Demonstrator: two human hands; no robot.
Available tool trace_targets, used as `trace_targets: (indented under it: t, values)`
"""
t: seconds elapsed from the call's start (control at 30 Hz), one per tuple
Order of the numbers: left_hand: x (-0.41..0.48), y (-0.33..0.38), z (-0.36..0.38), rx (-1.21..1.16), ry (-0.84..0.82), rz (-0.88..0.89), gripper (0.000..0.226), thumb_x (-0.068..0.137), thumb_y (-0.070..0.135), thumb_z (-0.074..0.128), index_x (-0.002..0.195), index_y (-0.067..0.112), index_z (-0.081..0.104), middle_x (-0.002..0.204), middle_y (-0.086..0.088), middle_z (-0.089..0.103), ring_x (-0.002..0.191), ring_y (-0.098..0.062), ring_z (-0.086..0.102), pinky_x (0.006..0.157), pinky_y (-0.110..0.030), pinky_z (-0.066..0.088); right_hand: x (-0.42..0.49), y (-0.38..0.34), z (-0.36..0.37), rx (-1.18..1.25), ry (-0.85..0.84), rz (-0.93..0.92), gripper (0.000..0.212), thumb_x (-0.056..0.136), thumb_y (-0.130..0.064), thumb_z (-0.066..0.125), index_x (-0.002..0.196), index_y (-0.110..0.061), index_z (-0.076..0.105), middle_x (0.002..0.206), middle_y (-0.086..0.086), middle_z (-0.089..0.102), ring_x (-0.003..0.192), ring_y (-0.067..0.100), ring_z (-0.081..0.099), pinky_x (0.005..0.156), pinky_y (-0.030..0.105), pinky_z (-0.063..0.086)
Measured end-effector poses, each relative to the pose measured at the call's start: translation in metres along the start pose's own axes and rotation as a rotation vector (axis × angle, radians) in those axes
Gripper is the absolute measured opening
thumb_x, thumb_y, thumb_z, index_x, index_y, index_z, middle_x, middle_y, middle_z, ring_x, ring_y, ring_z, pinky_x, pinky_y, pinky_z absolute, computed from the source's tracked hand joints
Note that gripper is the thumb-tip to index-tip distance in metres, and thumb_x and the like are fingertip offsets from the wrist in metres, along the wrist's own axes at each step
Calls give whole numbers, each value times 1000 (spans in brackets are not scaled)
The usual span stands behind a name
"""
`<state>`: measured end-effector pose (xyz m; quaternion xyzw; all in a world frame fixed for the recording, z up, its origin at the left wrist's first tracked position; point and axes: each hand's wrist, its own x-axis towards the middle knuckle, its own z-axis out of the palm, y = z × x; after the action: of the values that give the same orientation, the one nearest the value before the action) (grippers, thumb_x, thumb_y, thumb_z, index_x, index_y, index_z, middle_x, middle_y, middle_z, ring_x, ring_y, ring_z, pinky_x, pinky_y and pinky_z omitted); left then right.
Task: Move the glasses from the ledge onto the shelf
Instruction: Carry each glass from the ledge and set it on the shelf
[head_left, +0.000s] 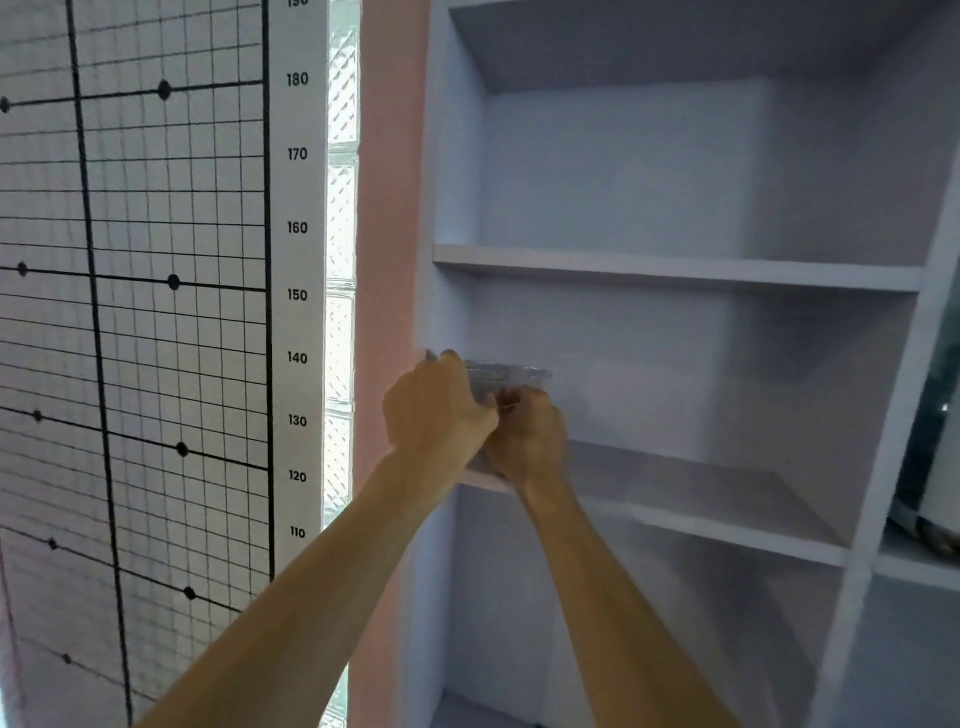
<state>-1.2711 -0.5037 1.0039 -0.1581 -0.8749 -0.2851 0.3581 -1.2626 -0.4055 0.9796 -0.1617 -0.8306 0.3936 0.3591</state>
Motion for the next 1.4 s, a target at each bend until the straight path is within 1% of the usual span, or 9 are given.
trace_targets:
  t: [0.23,0.33,0.47,0.63,0.7,0.8,0.9,1.0,1.4]
  values:
    - [7,-13,5,17,6,39,35,89,38,69,111,11,63,104,-10,70,96,-35,70,71,-33,39,-7,-5,11,21,69,-13,32,94,-39,66,102,-8,72,100,11,78,94,32,72,70,30,46]
    - [9,-16,6,50,18,53,33,90,36,67,110,10,62,103,-10,69,94,-36,70,69,-34,39,-8,-6,14,26,62,-25,37,91,-43,67,106,-9,70,103,12,78,97,34,72,77,37,56]
    - [8,-16,6,74,37,71,32,92,34,66,111,10,60,98,-11,71,91,-37,71,66,-34,37,-7,-3,8,25,-41,2,42,88,-47,70,114,-14,70,107,5,78,101,27,73,75,28,49]
    - [4,-17,1,24,125,111,39,90,38,69,119,16,58,88,-9,72,83,-37,71,63,-34,37,-7,13,-23,41,125,-10,43,72,-22,80,114,-23,69,102,-4,75,96,22,74,80,31,56]
    - [-1,-14,2,-57,142,173,36,90,45,68,116,22,58,82,-5,72,78,-33,71,63,-32,40,-3,15,-33,-11,204,11,56,74,-28,83,124,-19,59,116,4,71,102,27,70,80,35,54]
    - [-8,-9,9,-146,64,188,26,89,47,69,105,28,62,82,2,72,82,-28,71,68,-31,46,5,12,-35,-141,95,56,77,77,-39,84,138,-13,46,134,13,62,119,36,63,93,44,52]
    - [-13,-7,17,-167,28,172,19,87,43,71,98,28,66,77,12,59,87,-24,71,70,-28,39,10,10,-33,-200,43,56,64,82,-30,80,134,-10,48,132,15,66,119,38,64,95,43,52]
    - [-14,-7,23,-166,-8,162,20,88,44,71,101,29,68,88,7,71,92,-23,71,72,-27,40,14,12,-31,-226,65,53,49,91,-22,73,132,-11,49,128,13,68,115,35,66,96,45,55]
    - [-12,-6,24,-401,-91,53,37,86,62,66,110,33,68,87,14,73,96,-18,70,85,-38,56,-15,23,-46,49,104,55,67,83,-41,78,140,-16,52,134,10,65,118,30,65,98,46,55]
